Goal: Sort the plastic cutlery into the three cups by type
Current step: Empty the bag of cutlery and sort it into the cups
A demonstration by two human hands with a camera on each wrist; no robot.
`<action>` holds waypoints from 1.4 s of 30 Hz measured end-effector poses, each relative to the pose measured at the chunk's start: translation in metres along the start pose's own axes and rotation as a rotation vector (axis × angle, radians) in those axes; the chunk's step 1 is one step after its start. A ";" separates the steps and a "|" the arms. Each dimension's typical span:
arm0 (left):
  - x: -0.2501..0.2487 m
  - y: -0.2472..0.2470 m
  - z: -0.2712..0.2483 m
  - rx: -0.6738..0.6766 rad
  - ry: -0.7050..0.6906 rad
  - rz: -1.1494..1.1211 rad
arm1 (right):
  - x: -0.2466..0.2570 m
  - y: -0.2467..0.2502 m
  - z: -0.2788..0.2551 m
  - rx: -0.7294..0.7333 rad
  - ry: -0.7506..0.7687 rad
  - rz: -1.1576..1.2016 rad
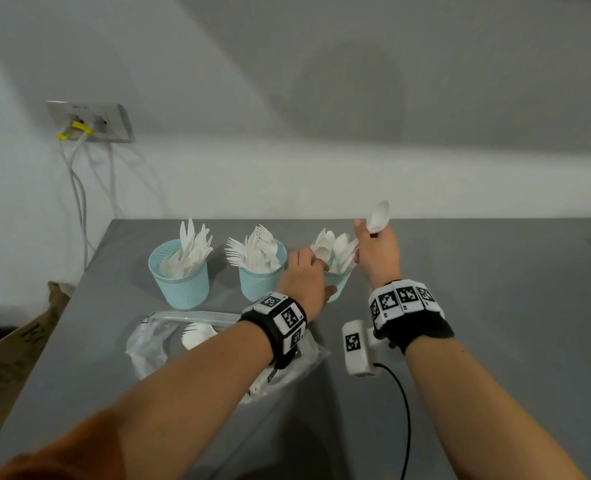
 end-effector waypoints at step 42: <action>0.104 0.076 -0.234 0.146 0.643 -0.031 | -0.077 -0.075 -0.133 0.688 0.373 -1.211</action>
Point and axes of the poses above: each hand's wrist, its own z-axis towards the middle knuckle, its own y-axis out of the back of the hand, x = y × z, the point moved 1 cm from there along z, towards the middle knuckle, and after that the axes turned 15 degrees about -y, right-handed, at the moved point
